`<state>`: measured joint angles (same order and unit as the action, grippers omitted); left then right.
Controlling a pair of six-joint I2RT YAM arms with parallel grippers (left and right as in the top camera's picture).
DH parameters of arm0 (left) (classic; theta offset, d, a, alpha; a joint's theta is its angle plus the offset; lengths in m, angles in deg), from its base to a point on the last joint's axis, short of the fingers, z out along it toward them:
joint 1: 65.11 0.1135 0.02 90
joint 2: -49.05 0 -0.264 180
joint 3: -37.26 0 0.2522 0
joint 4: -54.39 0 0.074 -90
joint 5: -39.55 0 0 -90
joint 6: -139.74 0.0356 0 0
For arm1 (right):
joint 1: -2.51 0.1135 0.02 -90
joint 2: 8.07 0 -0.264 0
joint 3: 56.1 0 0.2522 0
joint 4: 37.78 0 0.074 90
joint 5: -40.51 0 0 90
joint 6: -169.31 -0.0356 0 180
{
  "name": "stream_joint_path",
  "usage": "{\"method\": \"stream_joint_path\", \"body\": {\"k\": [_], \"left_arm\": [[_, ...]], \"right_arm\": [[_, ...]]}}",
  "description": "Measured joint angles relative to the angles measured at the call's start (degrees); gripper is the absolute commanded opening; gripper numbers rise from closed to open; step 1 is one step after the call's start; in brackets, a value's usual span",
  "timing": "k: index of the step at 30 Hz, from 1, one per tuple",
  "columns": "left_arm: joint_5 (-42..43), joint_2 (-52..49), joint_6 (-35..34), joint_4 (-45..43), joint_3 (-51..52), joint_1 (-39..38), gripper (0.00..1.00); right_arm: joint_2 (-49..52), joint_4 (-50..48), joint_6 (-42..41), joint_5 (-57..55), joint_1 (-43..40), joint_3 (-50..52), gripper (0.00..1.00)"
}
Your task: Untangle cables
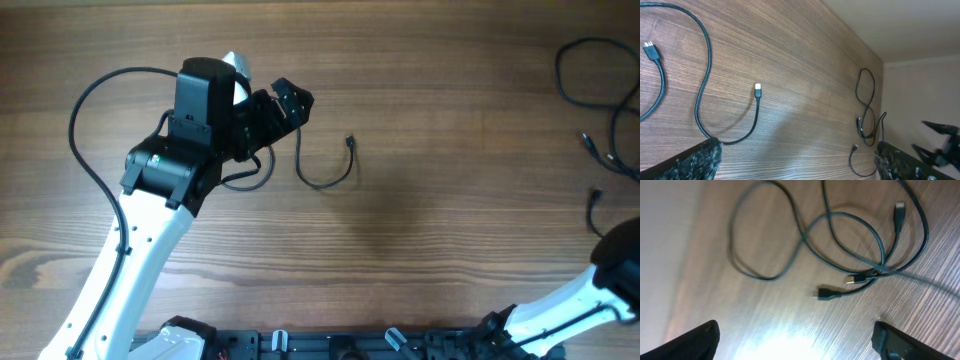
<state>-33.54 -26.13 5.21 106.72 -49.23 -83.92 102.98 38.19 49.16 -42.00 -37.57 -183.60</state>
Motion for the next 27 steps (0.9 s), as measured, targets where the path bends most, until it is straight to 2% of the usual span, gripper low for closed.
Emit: {"method": "stream_joint_path", "body": {"k": [5,10,13,17,23,27], "left_arm": [[-2.1,0.0,3.8,-0.1,0.0,0.0,1.00],[-9.6,0.0,10.9,1.4,0.0,0.0,1.00],[-15.7,0.0,12.6,5.1,0.0,0.6,1.00],[-21.5,0.0,11.6,10.9,0.0,5.0,1.00],[-24.4,0.0,9.0,16.2,0.0,13.8,1.00],[-24.6,0.0,8.0,18.8,0.0,17.0,1.00]], "right_arm": [[-7.9,0.2,9.3,12.9,1.2,0.0,1.00],[-11.0,4.3,19.2,23.9,9.5,0.0,1.00],[-10.9,5.6,23.9,25.6,18.1,0.0,0.99],[-10.7,3.6,26.6,24.4,30.2,0.0,0.99],[-6.9,-2.9,28.5,21.8,45.2,0.0,0.97],[0.2,-10.2,29.0,20.8,54.4,0.0,0.97]]}}
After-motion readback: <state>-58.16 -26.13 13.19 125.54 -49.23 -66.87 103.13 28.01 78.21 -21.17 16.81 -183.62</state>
